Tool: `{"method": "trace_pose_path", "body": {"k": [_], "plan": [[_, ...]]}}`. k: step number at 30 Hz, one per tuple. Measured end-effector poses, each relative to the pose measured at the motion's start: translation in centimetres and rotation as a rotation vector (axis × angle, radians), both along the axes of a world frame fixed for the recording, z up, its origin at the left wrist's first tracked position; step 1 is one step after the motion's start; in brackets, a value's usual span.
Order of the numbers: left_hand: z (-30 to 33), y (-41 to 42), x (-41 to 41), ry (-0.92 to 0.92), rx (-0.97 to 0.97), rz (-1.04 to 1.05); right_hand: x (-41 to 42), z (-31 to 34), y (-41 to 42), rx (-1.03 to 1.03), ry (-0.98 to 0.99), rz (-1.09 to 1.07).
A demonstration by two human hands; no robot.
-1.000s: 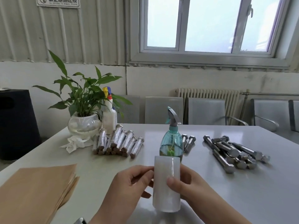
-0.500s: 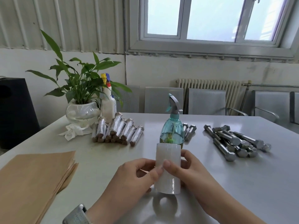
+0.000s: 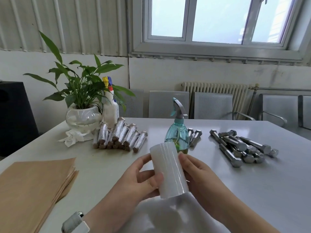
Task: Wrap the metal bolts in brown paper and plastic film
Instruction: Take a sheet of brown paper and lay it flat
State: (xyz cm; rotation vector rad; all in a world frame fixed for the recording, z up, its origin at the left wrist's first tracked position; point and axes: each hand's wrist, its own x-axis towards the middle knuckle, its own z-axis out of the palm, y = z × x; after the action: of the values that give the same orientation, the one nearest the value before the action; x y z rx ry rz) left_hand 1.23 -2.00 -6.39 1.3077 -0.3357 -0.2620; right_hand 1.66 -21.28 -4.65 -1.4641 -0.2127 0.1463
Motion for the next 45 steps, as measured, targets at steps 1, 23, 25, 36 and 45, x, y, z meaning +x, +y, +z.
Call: {"method": "trace_pose_path", "body": {"k": [1,23,25,36,45], "plan": [[-0.1,0.0,0.0,0.011,-0.015,-0.021,-0.1,-0.1,0.1,-0.008,0.021,0.025],[0.7,-0.3,-0.4,0.194,-0.221,-0.144,-0.5,-0.7,1.4,0.105,0.092,0.114],[0.7,-0.8,-0.7,0.166,-0.186,-0.048,-0.5,-0.7,1.7,0.052,0.076,0.134],[0.7,-0.9,-0.2,0.077,-0.138,0.078,-0.8,-0.5,2.0,0.099,0.022,0.018],[0.1,-0.8,-0.4,-0.171,0.279,0.174,-1.1,-0.3,2.2,0.084,0.113,0.006]]}}
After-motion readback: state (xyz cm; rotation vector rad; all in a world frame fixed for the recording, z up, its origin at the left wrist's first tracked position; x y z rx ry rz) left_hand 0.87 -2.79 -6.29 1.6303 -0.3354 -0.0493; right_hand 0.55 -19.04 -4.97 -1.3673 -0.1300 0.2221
